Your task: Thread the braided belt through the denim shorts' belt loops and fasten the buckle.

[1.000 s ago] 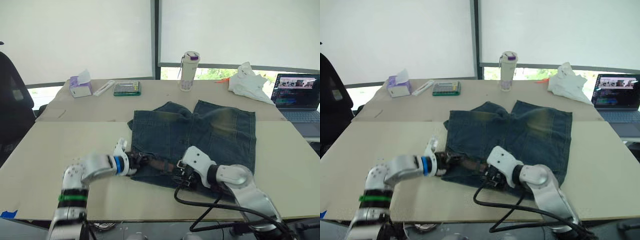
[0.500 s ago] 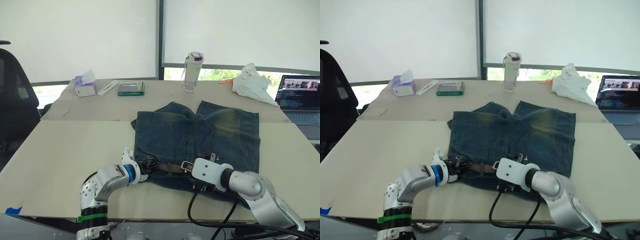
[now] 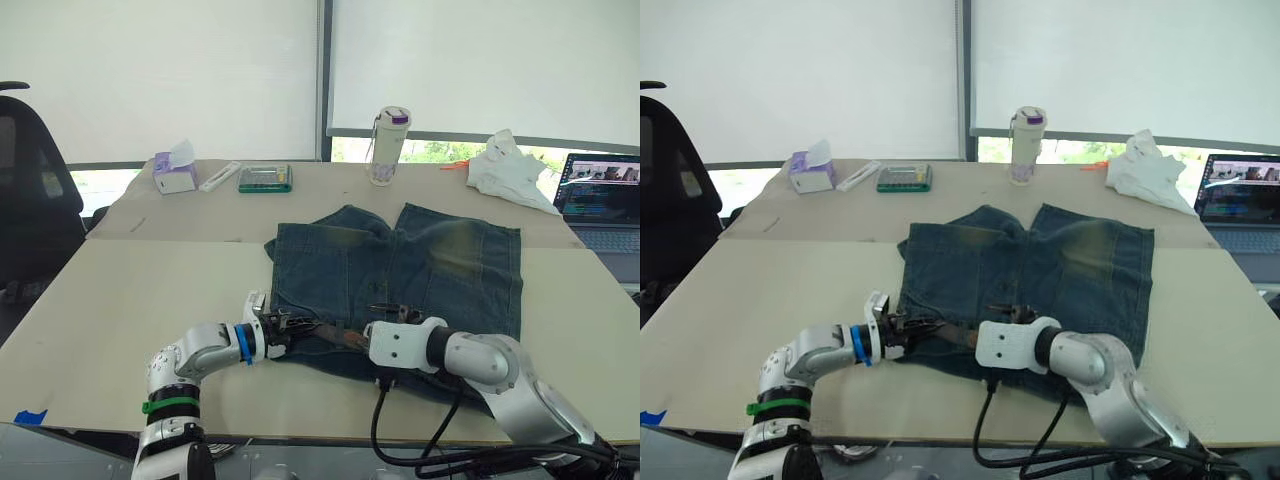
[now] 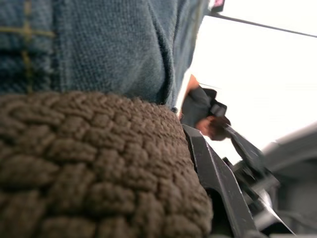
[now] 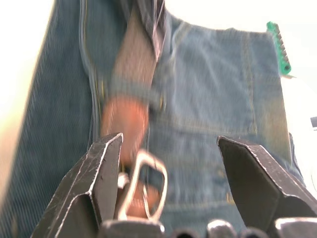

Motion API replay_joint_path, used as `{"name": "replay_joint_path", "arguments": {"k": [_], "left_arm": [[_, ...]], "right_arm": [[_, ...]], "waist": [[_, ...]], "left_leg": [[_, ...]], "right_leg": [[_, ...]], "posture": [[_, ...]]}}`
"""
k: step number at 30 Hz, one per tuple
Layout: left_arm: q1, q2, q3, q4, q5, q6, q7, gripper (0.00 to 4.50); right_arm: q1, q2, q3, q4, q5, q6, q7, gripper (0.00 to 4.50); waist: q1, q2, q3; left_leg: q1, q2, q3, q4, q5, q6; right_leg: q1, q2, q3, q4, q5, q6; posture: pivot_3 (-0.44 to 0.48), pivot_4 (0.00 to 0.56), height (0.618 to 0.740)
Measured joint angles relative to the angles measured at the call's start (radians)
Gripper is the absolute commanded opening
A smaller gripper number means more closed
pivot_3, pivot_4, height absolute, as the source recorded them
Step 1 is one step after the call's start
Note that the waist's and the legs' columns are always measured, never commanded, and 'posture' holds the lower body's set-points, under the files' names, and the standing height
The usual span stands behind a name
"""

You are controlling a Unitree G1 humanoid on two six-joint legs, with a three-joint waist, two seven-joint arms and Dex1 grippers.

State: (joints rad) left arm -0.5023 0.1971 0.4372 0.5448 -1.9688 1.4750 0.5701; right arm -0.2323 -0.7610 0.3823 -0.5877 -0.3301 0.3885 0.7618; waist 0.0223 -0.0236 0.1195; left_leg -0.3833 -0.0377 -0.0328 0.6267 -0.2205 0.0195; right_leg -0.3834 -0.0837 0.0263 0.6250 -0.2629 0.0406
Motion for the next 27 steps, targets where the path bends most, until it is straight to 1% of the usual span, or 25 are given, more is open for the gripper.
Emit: {"name": "replay_joint_path", "arguments": {"k": [2, 5, 8, 13, 16, 21, 27], "left_arm": [[-0.005, -0.005, 0.004, 0.02, 0.0, 0.008, -0.022, 0.0], [-0.005, -0.028, 0.009, 0.018, 0.0, -0.005, -0.021, 0.0], [-0.003, -0.05, 0.013, 0.005, 0.0, -0.015, -0.01, 0.0], [0.004, -0.099, 0.015, -0.044, 0.002, -0.04, 0.03, 0.0], [0.011, -0.139, 0.027, -0.086, 0.004, -0.066, 0.069, 0.0], [0.016, -0.219, 0.056, -0.158, 0.006, -0.11, 0.157, 0.0], [0.021, -0.267, 0.084, -0.209, 0.006, -0.14, 0.244, 0.0]], "right_arm": [[0.009, -0.035, -0.004, 0.0, -0.006, -0.041, 0.011, 3.36], [0.024, -0.061, -0.01, 0.0, -0.019, -0.088, 0.024, 3.36], [0.035, -0.055, -0.01, 0.0, -0.033, -0.108, 0.023, 3.36], [0.038, -0.006, -0.007, 0.011, -0.066, -0.128, 0.004, 3.36], [0.038, 0.005, -0.007, 0.023, -0.084, -0.133, 0.001, 2.55], [0.039, 0.029, -0.004, 0.033, -0.102, -0.148, 0.0, 2.55], [0.039, 0.03, -0.033, 0.026, -0.099, -0.148, 0.011, 2.55]], "waist": [[0.003, 0.0, 0.0], [0.007, 0.0, 0.0], [0.013, 0.0, 0.0], [0.022, 0.0, 0.0], [0.023, 0.0, 0.0], [0.023, -0.001, 0.001], [0.02, -0.001, 0.001]], "left_leg": [[0.0, 0.0, -0.001, 0.0, 0.0, 0.0], [-0.001, 0.0, -0.002, 0.0, 0.0, -0.001], [-0.001, 0.0, -0.003, 0.0, 0.0, -0.001], [-0.004, -0.003, -0.006, 0.0, 0.0, -0.002], [-0.005, -0.003, -0.008, 0.001, 0.0, -0.003], [-0.007, -0.003, -0.01, 0.0, 0.002, -0.004], [-0.007, -0.003, -0.01, 0.0, 0.002, -0.004]], "right_leg": [[0.0, -0.001, -0.001, 0.0, 0.0, 0.0], [0.0, -0.002, -0.001, 0.0, 0.0, 0.0], [0.0, -0.004, -0.002, 0.0, 0.0, 0.0], [-0.001, -0.007, -0.006, -0.001, 0.0, 0.001], [-0.001, -0.008, -0.008, -0.002, 0.0, 0.0], [-0.001, -0.007, -0.01, -0.002, 0.0, 0.0], [-0.001, -0.007, -0.01, -0.002, 0.0, 0.0]], "posture": [[0.0, 0.15, 0.74], [0.0, 0.15, 0.74], [0.0, 0.15, 0.74], [0.0, 0.15, 0.74], [0.0, 0.15, 0.74], [0.0, 0.15, 0.74], [0.0, 0.15, 0.74]]}}
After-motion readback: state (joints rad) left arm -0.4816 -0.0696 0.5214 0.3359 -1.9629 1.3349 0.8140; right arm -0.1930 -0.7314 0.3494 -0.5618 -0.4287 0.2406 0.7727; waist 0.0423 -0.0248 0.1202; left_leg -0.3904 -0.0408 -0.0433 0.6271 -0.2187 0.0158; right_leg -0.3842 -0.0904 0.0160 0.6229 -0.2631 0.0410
